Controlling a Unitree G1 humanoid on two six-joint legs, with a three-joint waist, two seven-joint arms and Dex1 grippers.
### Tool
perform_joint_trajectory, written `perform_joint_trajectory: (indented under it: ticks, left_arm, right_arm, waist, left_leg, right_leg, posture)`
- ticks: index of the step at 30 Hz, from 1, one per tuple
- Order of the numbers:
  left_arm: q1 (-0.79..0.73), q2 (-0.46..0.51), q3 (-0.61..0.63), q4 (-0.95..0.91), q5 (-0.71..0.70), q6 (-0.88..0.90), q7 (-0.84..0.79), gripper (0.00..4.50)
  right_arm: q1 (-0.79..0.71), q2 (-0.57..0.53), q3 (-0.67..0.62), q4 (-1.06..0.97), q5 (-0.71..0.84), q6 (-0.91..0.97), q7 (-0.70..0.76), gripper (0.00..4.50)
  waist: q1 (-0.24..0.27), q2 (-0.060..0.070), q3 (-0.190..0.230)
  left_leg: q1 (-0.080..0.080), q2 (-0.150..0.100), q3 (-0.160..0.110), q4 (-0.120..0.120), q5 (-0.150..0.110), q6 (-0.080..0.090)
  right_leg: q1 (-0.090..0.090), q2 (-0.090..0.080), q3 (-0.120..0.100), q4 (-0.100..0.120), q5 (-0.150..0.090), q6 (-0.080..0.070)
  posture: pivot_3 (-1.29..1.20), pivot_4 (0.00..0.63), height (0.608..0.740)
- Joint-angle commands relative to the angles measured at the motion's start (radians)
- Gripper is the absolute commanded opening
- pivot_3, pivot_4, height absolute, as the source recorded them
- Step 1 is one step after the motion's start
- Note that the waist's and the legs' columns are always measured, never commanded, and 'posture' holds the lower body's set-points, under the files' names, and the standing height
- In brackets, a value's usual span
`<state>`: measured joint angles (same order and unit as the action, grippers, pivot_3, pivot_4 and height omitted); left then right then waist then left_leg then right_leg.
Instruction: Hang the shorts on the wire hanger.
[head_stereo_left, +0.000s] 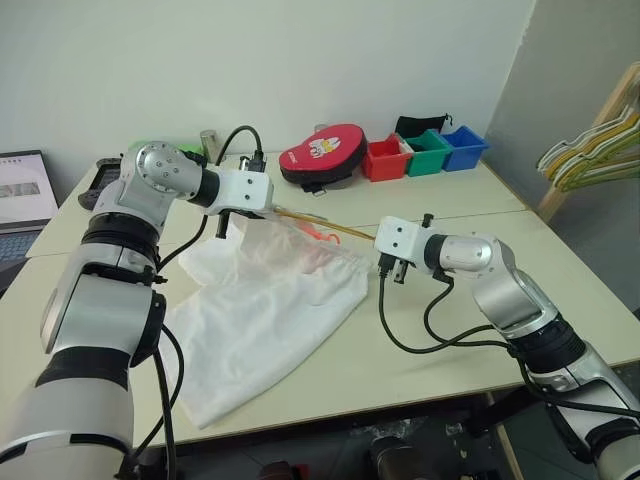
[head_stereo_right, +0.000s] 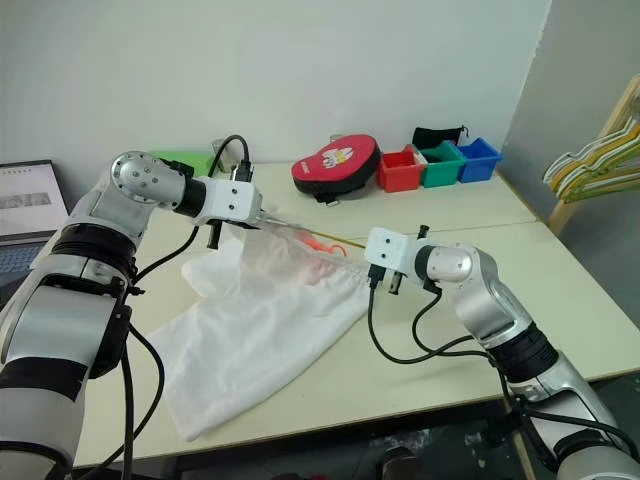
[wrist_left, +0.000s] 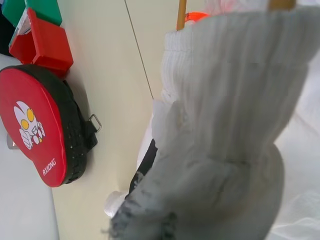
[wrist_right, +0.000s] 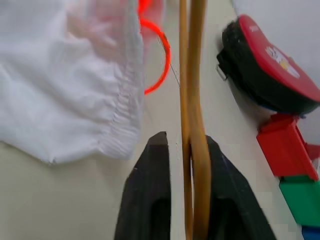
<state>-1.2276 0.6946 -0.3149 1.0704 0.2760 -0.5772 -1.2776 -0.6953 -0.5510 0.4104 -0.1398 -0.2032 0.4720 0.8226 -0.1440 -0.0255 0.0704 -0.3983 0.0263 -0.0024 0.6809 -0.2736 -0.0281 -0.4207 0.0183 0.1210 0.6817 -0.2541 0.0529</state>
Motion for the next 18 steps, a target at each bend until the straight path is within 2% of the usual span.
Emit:
perform_joint_trajectory:
  ticks: [1,8,10,11,13,18]
  left_arm:
    - [0.04,0.031,0.023,-0.068,-0.016,-0.019,0.017,0.0]
    - [0.165,0.064,0.052,-0.216,-0.061,0.041,0.0,0.0]
    - [0.211,0.084,0.076,-0.278,-0.102,0.1,-0.021,0.0]
    - [0.231,0.091,0.09,-0.312,-0.127,0.14,-0.035,0.0]
    - [0.295,0.113,0.145,-0.448,-0.233,0.333,-0.096,0.0]
    - [0.415,0.187,0.221,-0.705,-0.366,0.634,-0.157,0.0]
  right_arm:
    - [0.008,-0.059,-0.084,-0.09,0.065,0.058,0.076,1.78]
    - [0.039,-0.178,-0.168,-0.153,0.166,0.161,0.177,3.26]
    - [0.071,-0.183,-0.203,-0.118,0.202,0.197,0.178,3.86]
    - [0.09,-0.179,-0.214,-0.103,0.218,0.214,0.175,4.01]
    - [0.147,-0.114,-0.245,-0.044,0.299,0.318,0.17,4.48]
    - [0.115,0.042,-0.299,0.09,0.448,0.503,0.161,4.48]
  waist:
    - [0.0,0.0,0.0]
    - [0.0,0.0,0.0]
    - [0.0,-0.001,0.0]
    - [-0.001,-0.001,0.0]
    - [-0.006,-0.002,-0.002]
    - [-0.03,-0.003,-0.002]
  left_leg:
    - [0.0,0.0,0.0,0.0,0.0,0.0]
    - [0.0,0.0,-0.001,0.0,0.0,0.0]
    - [0.0,0.0,-0.001,0.0,0.0,0.0]
    - [0.0,0.0,-0.001,0.0,0.0,0.0]
    - [0.001,0.001,0.0,0.0,0.0,0.0]
    - [0.001,0.001,-0.002,0.001,0.0,0.0]
  right_leg:
    - [0.0,0.0,0.0,0.0,0.0,0.0]
    - [0.0,-0.001,-0.001,0.0,0.0,0.0]
    - [0.0,-0.001,-0.001,0.001,0.0,0.0]
    - [0.0,0.0,-0.001,0.0,0.0,0.0]
    - [0.001,0.0,-0.001,0.001,0.0,0.0]
    - [0.001,0.0,0.0,0.004,0.0,0.0]
  posture:
    - [-0.08,0.0,0.74]
    - [-0.09,0.001,0.74]
    - [-0.09,0.008,0.74]
    - [-0.09,0.013,0.74]
    - [-0.09,0.015,0.74]
    - [-0.07,0.016,0.74]
